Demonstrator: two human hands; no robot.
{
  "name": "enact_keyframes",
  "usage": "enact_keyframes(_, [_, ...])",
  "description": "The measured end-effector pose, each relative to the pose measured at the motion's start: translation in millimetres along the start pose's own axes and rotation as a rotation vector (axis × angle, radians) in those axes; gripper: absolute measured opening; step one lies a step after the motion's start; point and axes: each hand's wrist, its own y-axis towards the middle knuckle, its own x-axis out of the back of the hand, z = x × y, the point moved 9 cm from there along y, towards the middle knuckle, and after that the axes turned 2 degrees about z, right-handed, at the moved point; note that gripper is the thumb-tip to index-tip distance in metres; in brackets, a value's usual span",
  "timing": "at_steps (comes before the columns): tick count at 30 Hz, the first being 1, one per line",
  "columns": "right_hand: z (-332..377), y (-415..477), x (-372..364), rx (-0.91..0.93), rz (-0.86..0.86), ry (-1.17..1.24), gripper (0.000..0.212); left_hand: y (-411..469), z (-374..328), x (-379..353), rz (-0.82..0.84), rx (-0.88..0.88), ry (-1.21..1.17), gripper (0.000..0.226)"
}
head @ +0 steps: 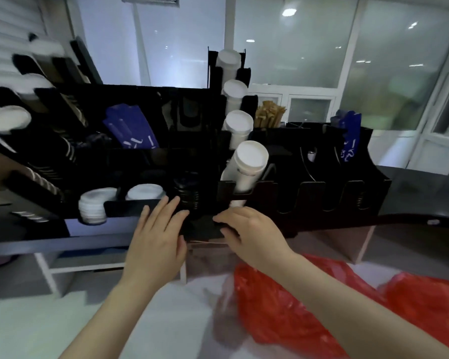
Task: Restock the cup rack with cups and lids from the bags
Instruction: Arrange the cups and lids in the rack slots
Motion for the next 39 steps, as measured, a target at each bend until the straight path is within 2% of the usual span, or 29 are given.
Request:
enact_keyframes(5, [25, 27, -28, -0.026, 0.02, -0.005, 0.034, -4, 59, -16, 0.163, 0.104, 0.043, 0.077])
enact_keyframes(10, [36, 60, -46, -0.056, -0.027, -0.098, 0.039, 7, 93, -42, 0.296, 0.087, 0.14, 0.09])
enact_keyframes(13, [31, 82, -58, -0.105, -0.017, -0.185, 0.048, 4, 103, -53, 0.338, 0.057, 0.12, 0.096])
enact_keyframes(17, [14, 102, -75, -0.21, 0.085, -0.361, 0.062, 6, 103, -56, 0.32, 0.068, 0.006, 0.096])
enact_keyframes(23, [5, 116, -74, -0.323, 0.14, -0.387, 0.038, 4, 106, -56, 0.309, 0.033, -0.029, 0.097])
enact_keyframes(32, [12, 120, -58, -0.332, 0.081, -0.389, 0.028, 2, 105, -56, 0.299, 0.029, -0.016, 0.095])
enact_keyframes(39, [21, 115, -48, -0.299, -0.005, -0.376, 0.029, 3, 105, -53, 0.299, 0.021, -0.052, 0.094])
